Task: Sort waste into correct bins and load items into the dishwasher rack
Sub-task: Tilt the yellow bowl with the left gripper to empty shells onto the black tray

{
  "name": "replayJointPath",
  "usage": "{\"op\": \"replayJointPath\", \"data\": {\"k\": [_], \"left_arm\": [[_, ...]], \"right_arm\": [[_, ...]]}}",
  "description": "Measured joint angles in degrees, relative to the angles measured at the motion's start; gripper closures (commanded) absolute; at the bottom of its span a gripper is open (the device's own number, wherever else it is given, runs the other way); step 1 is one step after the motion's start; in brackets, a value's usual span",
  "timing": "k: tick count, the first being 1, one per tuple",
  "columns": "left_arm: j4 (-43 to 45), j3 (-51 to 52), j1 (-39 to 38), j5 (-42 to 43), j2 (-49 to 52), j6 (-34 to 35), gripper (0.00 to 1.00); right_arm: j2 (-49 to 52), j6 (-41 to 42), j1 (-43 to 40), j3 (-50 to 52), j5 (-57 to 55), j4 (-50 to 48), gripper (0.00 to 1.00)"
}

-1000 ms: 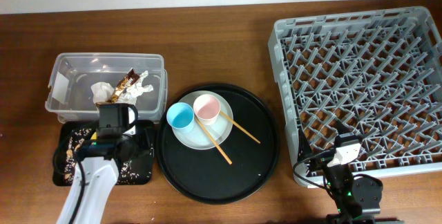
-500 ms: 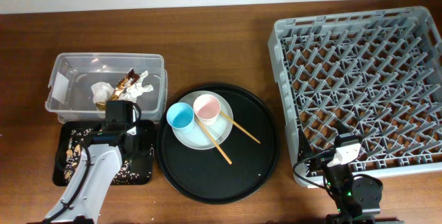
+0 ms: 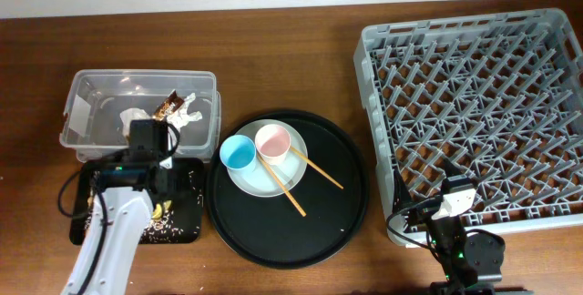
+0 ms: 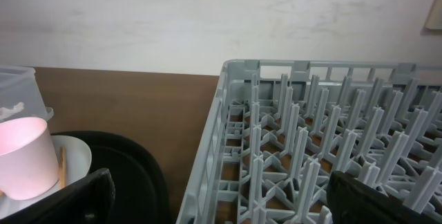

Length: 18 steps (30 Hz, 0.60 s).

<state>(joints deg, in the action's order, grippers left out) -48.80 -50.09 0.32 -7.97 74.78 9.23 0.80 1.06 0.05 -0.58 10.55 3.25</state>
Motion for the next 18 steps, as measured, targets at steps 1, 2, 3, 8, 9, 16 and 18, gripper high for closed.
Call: {"op": "replayJointPath", "data": {"k": [1,2,3,8,9,16,18], "left_arm": [[-1.4,-1.46,0.0,0.02,-0.59,0.0,1.0],[-2.49,-2.67,0.0,0.02,-1.18,0.0,1.0],[-4.13,-4.26,0.0,0.04,-1.81,0.0,1.0],[-8.2,-9.14,0.02,0.02,-4.76,0.02,1.0],[-8.74,-9.51,0.02,0.0,-5.22,0.02,1.0],[-7.65,-9.79,2.12,0.02,-10.03,3.8,1.0],[-5.11,-9.84,3.5,0.02,-11.37,5.4,1.0]], "right_arm": [[0.0,0.0,0.0,0.0,0.0,0.0,0.01],[0.0,-0.02,0.0,0.0,0.0,0.0,0.01],[0.0,0.02,0.0,0.0,0.0,0.0,0.01],[0.0,0.0,0.0,0.0,-0.02,0.0,0.01],[0.0,-0.02,0.0,0.0,0.0,0.0,0.01],[0.0,-0.02,0.0,0.0,0.0,0.0,0.01],[0.0,0.04,0.0,0.0,0.0,-0.02,0.01]]}}
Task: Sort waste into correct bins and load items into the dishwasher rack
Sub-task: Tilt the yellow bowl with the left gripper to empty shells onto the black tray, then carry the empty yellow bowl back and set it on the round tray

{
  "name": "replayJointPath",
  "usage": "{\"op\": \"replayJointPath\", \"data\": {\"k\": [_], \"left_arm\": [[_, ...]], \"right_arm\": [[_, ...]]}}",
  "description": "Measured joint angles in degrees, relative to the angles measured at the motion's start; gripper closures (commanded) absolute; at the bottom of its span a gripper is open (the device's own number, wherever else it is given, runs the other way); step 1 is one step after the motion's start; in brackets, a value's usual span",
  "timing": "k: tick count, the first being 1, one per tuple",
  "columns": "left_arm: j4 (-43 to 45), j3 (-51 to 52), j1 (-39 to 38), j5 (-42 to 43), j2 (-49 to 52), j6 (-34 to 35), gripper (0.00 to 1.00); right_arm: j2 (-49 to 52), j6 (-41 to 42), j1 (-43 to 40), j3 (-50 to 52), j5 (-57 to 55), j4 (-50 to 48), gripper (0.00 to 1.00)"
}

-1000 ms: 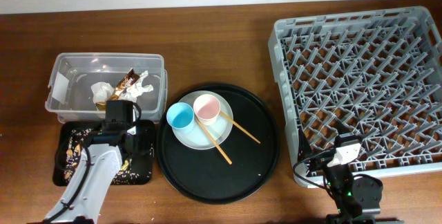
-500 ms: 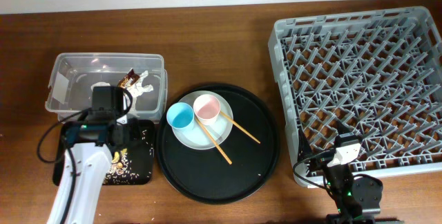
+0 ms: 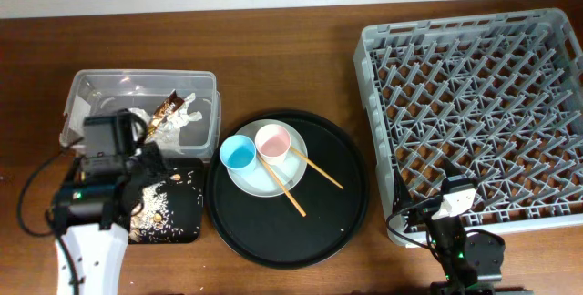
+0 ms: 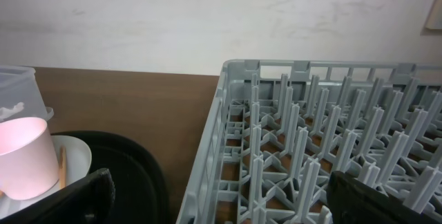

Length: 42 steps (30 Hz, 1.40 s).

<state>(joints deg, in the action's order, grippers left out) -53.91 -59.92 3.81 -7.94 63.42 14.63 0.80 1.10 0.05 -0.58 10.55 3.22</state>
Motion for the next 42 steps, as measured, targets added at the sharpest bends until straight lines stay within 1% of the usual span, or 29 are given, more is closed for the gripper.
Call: {"op": "replayJointPath", "data": {"k": [5,11,18,21,24,30,32,35,38,42], "left_arm": [[6.62,-0.2,2.34,-0.04,-3.23,1.75,1.0],[10.4,-0.04,3.72,-0.22,-6.23,2.32,1.0],[20.37,5.03,5.49,1.07,-9.51,2.36,1.0],[26.38,5.46,7.76,4.85,-12.57,2.54,1.0],[29.09,5.49,8.74,7.45,-15.08,2.56,1.0],[30.64,5.49,8.87,10.05,-18.01,2.58,1.0],[30.45,5.49,8.87,12.37,-18.53,2.58,1.0],[25.92,5.49,8.87,18.71,-18.97,2.58,1.0],[16.37,5.53,7.1,25.0,-18.6,2.82,1.0],[6.84,5.66,1.81,28.26,-16.72,2.97,1.0]], "right_arm": [[0.0,-0.07,0.0,0.0,-0.02,0.02,0.01],[0.0,-0.04,0.0,0.0,-0.02,0.02,0.01],[0.0,-0.07,0.0,0.0,0.0,0.0,0.01],[0.0,-0.02,0.0,0.0,0.0,0.02,0.01],[0.0,-0.04,0.0,0.0,-0.02,0.02,0.01],[0.0,-0.04,0.0,0.0,-0.02,0.02,0.01],[0.0,-0.04,0.0,0.0,-0.02,0.02,0.01],[0.0,-0.07,0.0,0.0,-0.02,0.02,0.01],[0.0,-0.09,0.0,0.0,-0.02,0.02,0.01],[0.0,-0.02,0.0,0.0,-0.02,0.0,0.02]]}}
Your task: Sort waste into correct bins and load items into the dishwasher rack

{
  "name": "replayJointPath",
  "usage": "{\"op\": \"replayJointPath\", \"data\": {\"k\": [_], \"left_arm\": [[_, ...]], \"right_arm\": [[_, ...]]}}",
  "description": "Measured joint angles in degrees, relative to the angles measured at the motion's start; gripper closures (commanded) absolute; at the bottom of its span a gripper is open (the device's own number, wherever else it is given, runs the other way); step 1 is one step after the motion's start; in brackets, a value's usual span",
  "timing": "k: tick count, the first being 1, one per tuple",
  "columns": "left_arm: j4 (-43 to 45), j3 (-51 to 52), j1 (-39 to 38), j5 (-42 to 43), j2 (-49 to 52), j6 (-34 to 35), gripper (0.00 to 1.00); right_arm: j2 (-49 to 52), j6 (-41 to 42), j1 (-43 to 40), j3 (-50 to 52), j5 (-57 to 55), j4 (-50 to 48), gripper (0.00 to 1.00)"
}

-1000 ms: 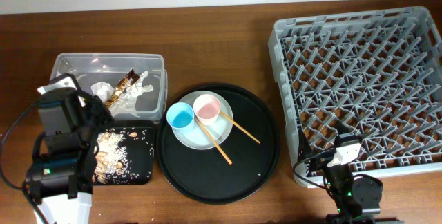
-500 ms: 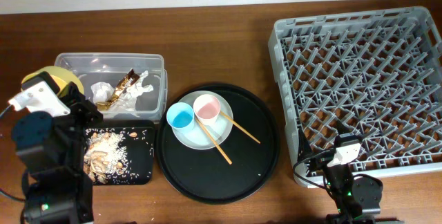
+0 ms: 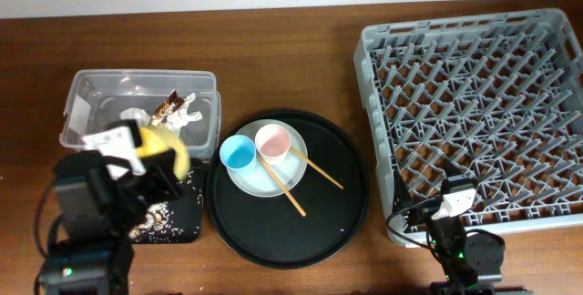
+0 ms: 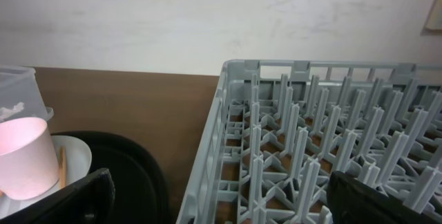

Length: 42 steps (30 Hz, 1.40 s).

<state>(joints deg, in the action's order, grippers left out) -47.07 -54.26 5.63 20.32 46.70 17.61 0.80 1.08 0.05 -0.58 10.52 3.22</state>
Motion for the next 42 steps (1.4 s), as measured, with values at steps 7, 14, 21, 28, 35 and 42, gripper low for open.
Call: {"op": "replayJointPath", "data": {"k": [7,14,21,28,35,42], "left_arm": [[-5.7,0.07,-16.59,1.68,7.21,-0.02,1.0],[-5.44,0.07,-33.99,0.2,18.62,-0.02,0.99],[-1.92,0.07,-42.8,-0.94,28.3,-0.09,0.62],[-1.55,-2.67,-40.17,-1.51,28.28,0.0,0.6],[-1.49,-8.24,-29.46,-4.74,26.34,0.0,0.6],[-2.01,-8.33,-18.78,-5.81,25.92,0.0,0.6]], "right_arm": [[0.0,-0.04,0.0,0.0,0.02,0.0,0.01],[0.0,-0.07,0.0,0.0,0.0,0.0,0.01],[0.0,-0.02,0.0,0.0,0.0,0.0,0.01],[0.0,-0.02,0.0,0.0,0.02,0.02,0.01],[0.0,0.0,0.0,0.0,0.0,0.0,0.01],[0.0,-0.04,0.0,0.0,0.02,0.0,0.01]]}}
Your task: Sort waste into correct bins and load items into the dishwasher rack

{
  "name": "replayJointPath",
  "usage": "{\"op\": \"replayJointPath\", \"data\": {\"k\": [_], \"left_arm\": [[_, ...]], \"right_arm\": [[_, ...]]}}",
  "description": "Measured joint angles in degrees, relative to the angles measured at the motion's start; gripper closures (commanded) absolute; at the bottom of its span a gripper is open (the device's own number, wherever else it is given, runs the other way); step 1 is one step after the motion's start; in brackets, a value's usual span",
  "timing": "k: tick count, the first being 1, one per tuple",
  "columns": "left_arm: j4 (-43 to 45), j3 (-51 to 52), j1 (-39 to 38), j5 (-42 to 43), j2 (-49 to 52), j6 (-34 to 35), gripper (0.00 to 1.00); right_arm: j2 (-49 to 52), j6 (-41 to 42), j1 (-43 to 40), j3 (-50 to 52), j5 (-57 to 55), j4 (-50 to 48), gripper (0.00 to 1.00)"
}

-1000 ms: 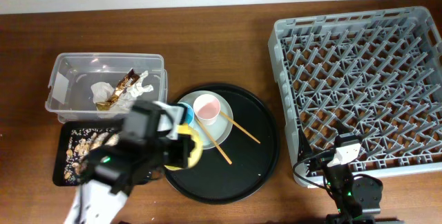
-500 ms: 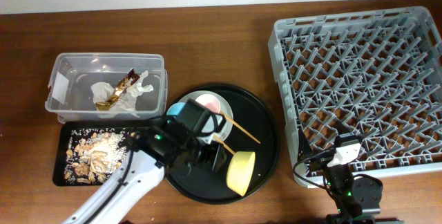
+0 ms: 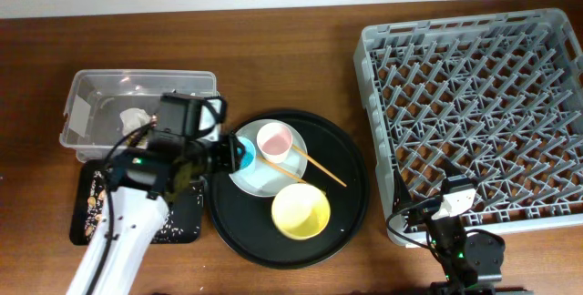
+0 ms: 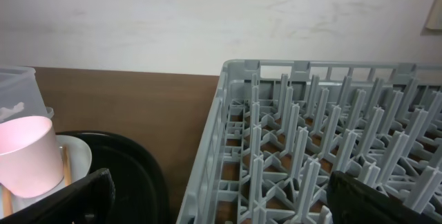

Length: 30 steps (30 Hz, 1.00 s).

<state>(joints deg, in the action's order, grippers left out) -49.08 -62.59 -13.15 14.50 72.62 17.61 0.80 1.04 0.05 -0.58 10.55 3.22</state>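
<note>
A yellow bowl (image 3: 301, 211) sits upright on the round black tray (image 3: 351, 206), in front of a white plate (image 3: 256, 180). The plate carries a pink cup (image 3: 273, 138) (image 4: 25, 155) and a blue cup (image 3: 242, 152), with chopsticks (image 3: 319, 167) leaning off its edge. My left gripper (image 3: 221, 155) hovers at the blue cup's left side, open and holding nothing, apart from the bowl. The grey dishwasher rack (image 3: 474, 117) (image 4: 311, 141) holds nothing. My right gripper (image 4: 221, 200) rests open at the rack's front left corner.
A clear bin (image 3: 91, 104) at the back left holds wrappers and crumpled paper. In front of it lies a black square tray (image 3: 100, 218) scattered with crumbs, partly under my left arm. Bare wooden table lies between the round tray and the rack.
The yellow bowl was held high over the square tray by my left gripper. It now stands on the round tray, let go, and the gripper is beside the blue cup.
My left gripper was low over the square crumb tray, then further left on it. Later it held a yellow bowl raised and tipped above that tray. Now the bowl stands on the round tray. The right arm has stayed still throughout.
</note>
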Motion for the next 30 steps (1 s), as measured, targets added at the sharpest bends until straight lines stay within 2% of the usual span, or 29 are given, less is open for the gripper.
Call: {"op": "replayJointPath", "data": {"k": [7,11,12,16,19,21,23,25,27,28,30], "left_arm": [[-1.9,0.0,2.93,-0.2,-0.07,0.0,0.59],[-2.34,0.0,2.99,-1.42,-0.11,0.0,0.59],[-2.4,0.0,2.99,-2.8,-0.11,0.0,0.59],[-2.56,0.0,3.04,-6.49,-0.11,0.0,0.59],[-2.16,0.0,4.04,-7.8,-0.17,0.46,0.59],[-1.62,0.0,6.34,-8.22,-0.28,0.9,0.59],[-1.57,0.0,9.09,-8.41,-0.33,1.44,0.59],[-1.38,0.0,13.33,-8.74,-0.35,2.58,0.59],[-1.29,0.0,18.1,-8.98,-0.39,4.55,0.52],[-1.29,0.0,20.55,-8.96,-0.42,5.44,0.36],[-1.33,0.0,25.49,-8.98,-0.42,6.84,0.29]], "right_arm": [[0.0,3.63,0.0,-0.02,2.62,-0.37,0.01],[0.5,8.96,0.0,-4.61,6.16,10.03,0.02],[1.88,10.08,0.0,-8.39,7.19,16.48,0.02],[11.21,11.43,0.0,-25.73,8.85,31.74,0.01],[23.47,10.21,0.0,-44.96,10.21,45.03,0.02],[36.92,9.09,0.0,-63.49,10.95,58.99,0.02],[45.92,8.57,0.0,-74.53,11.61,67.32,0.01],[54.31,8.15,-0.02,-83.49,13.2,71.65,0.0],[62.05,7.3,0.09,-89.09,18.58,71.8,0.11],[64.19,6.84,0.33,-89.66,20.65,71.84,0.14],[69.29,4.35,2.38,-89.64,22.18,73.11,0.22]]}}
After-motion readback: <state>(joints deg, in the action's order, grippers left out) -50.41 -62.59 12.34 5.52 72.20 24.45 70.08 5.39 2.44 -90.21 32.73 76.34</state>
